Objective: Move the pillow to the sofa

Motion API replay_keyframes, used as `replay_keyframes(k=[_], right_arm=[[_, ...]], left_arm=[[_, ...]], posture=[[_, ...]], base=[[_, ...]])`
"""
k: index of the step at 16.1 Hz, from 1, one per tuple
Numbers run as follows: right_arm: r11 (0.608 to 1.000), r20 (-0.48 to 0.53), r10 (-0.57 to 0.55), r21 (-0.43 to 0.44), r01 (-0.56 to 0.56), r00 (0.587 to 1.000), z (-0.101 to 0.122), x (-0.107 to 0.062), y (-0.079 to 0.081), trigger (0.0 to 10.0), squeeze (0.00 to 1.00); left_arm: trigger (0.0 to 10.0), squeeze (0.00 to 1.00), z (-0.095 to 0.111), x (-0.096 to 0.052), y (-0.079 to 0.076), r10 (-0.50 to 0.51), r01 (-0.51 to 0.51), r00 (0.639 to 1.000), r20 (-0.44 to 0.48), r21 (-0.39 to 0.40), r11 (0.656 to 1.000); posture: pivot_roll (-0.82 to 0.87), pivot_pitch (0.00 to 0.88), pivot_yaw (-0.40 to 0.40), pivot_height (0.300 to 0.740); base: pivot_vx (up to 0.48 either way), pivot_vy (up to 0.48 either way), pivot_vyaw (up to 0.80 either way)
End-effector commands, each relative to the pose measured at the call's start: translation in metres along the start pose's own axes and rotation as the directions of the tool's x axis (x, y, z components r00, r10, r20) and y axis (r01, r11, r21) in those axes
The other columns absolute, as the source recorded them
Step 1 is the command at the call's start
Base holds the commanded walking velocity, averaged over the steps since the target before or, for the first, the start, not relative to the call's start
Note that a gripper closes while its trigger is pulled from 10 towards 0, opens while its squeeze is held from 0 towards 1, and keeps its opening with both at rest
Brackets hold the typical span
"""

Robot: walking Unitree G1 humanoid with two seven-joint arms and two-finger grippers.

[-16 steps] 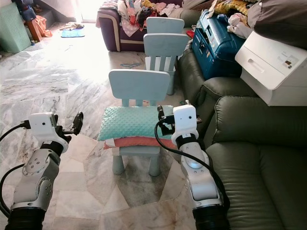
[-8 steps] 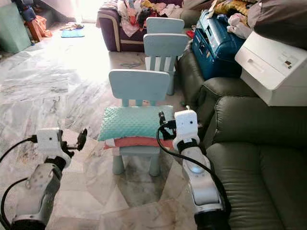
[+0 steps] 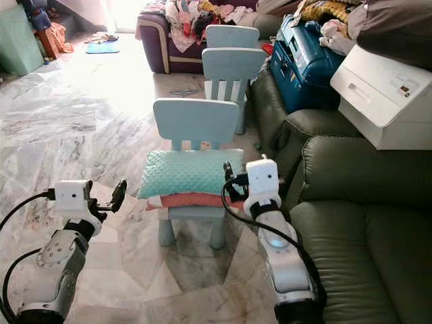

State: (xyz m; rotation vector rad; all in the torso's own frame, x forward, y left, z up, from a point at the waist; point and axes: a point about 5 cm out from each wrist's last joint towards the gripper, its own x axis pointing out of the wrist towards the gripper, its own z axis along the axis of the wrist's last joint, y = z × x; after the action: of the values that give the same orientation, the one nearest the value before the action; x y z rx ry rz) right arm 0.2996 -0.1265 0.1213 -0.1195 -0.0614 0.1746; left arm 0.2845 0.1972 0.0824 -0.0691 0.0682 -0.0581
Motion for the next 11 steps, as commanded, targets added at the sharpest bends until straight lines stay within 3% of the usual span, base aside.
replay_keyframes(k=[1,11], right_arm=[[1.0,0.017,0.0,-0.003,0.0,1.0,0.0051,0.0003,-0.0029,10.0,0.0],[0.999,0.023,0.037,-0.025,-0.037,0.999,0.0065,-0.0024,0.0,10.0,0.0]], left_arm=[[10.0,0.0,0.0098,0.0029,-0.0006,-0.003,0.003,0.999,0.037,0.002,1.0],[10.0,0.0,0.006,-0.001,-0.0026,0.003,-0.003,1.0,0.028,-0.011,1.0]], posture=[[-0.02,0.032,-0.044,0.74],[-0.03,0.046,-0.055,0.74]], base=[[0.412,0.0,0.0],[0.441,0.0,0.0]])
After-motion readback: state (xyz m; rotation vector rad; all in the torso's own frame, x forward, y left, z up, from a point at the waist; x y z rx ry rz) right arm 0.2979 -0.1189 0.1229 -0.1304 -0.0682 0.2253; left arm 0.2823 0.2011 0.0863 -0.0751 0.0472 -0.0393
